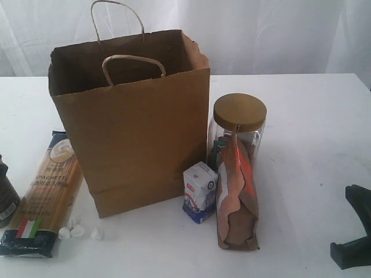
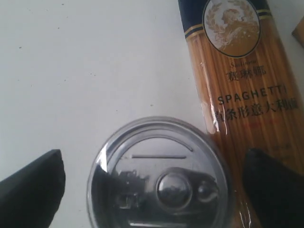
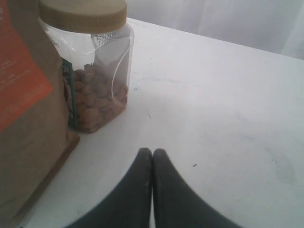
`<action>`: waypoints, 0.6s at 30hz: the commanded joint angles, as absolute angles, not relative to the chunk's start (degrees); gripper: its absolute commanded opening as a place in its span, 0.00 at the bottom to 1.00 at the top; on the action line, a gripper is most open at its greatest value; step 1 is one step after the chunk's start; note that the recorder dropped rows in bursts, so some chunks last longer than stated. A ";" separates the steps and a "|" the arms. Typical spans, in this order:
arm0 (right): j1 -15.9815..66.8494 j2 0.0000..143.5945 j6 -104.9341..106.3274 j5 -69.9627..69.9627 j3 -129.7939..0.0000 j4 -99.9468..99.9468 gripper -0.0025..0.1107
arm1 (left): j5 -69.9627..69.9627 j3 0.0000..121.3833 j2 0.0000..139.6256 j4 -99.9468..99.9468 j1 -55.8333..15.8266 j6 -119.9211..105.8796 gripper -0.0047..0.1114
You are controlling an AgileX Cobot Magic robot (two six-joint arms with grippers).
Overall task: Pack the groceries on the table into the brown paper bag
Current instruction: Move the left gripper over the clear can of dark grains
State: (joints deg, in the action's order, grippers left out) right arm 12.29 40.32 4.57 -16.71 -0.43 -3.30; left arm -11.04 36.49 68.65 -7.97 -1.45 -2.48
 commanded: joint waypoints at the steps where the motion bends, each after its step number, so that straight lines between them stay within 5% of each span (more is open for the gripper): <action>1: 11.92 40.07 5.10 -16.73 0.00 -3.37 0.02 | -9.17 37.99 71.48 -7.71 -1.27 -2.33 0.94; 16: 11.92 40.07 5.10 -16.73 0.00 -3.26 0.02 | -9.11 38.11 75.32 -7.71 -1.27 -1.72 0.93; 18: 11.92 40.07 5.10 -16.73 0.00 -3.26 0.02 | -10.87 38.11 75.32 -7.71 -1.27 -0.75 0.79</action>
State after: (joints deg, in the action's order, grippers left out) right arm 12.29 40.32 4.57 -16.71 -0.43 -3.30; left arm -8.82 37.79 75.42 -7.97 -1.45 -1.91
